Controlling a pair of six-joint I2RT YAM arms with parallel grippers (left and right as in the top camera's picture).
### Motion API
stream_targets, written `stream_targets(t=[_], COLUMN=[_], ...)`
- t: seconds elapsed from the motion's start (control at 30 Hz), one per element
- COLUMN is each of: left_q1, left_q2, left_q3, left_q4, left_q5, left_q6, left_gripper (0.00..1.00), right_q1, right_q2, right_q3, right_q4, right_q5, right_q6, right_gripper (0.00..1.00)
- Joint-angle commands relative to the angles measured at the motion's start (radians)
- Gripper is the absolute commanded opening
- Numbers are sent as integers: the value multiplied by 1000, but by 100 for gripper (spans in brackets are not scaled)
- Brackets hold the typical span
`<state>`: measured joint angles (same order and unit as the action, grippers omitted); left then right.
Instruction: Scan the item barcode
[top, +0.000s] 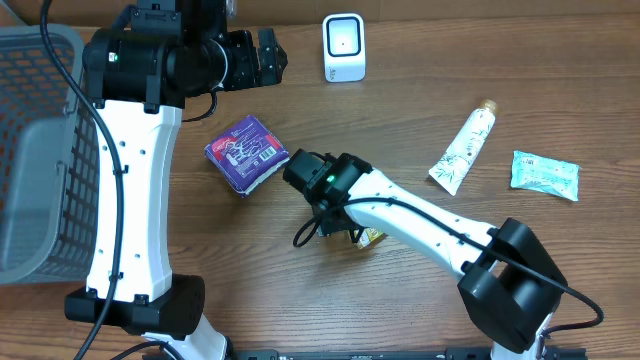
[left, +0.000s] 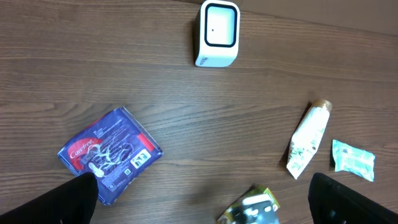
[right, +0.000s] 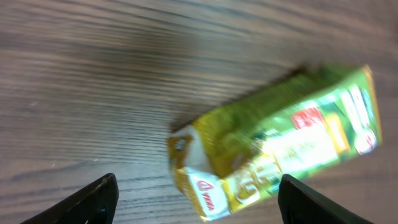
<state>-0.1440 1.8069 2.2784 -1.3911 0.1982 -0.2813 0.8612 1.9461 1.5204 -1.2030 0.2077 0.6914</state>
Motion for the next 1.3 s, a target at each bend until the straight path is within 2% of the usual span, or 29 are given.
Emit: stream_targets(t=[0.0, 0.23, 0.37, 0.43, 0.57, 0.73, 0.83, 0.9, 1.0, 1.1, 1.13, 1.23, 1.27], left_q1=[-6, -6, -6, -6, -6, -6, -6, -6, -6, -6, -6, -6, -6], left_q2=[4, 4, 4, 4, 4, 4, 4, 4, 4, 4, 4, 4, 4], left_q3=[-2, -2, -2, -2, -2, -2, -2, -2, -2, -2, -2, -2, -2], left_q4=[4, 4, 4, 4, 4, 4, 4, 4, 4, 4, 4, 4, 4], left_q5=[2, 2, 2, 2, 2, 2, 2, 2, 2, 2, 2, 2, 2], left_q6=[12, 12, 12, 12, 12, 12, 12, 12, 12, 12, 12, 12, 12], left_gripper=[100, 100, 100, 100, 100, 100, 100, 100, 100, 100, 100, 100, 100], right_q1=[-91, -231, -261, -267, -267, -267, -267, -266, -265, -260, -260, -260, -260], right_q2=[-10, -102, -162, -190, -209, -207, -206, -204, -198, -198, -198, -198, -198], right_q3=[16, 8, -66, -137, -277, -397, -410, -410, -410, -410, -410, -410, -408], right_q4=[-63, -117, -106, -51, 139, 334, 378, 387, 387, 404, 422, 472, 512], right_q5=[-43, -137, -148, -179, -272, -307, -304, -294, -265, -262, -262, -271, -298], right_q6=[179, 206, 304, 388, 527, 631, 645, 644, 644, 607, 568, 476, 396], right_gripper=[83, 83, 82, 75, 73, 70, 68, 62, 38, 20, 5, 4, 4])
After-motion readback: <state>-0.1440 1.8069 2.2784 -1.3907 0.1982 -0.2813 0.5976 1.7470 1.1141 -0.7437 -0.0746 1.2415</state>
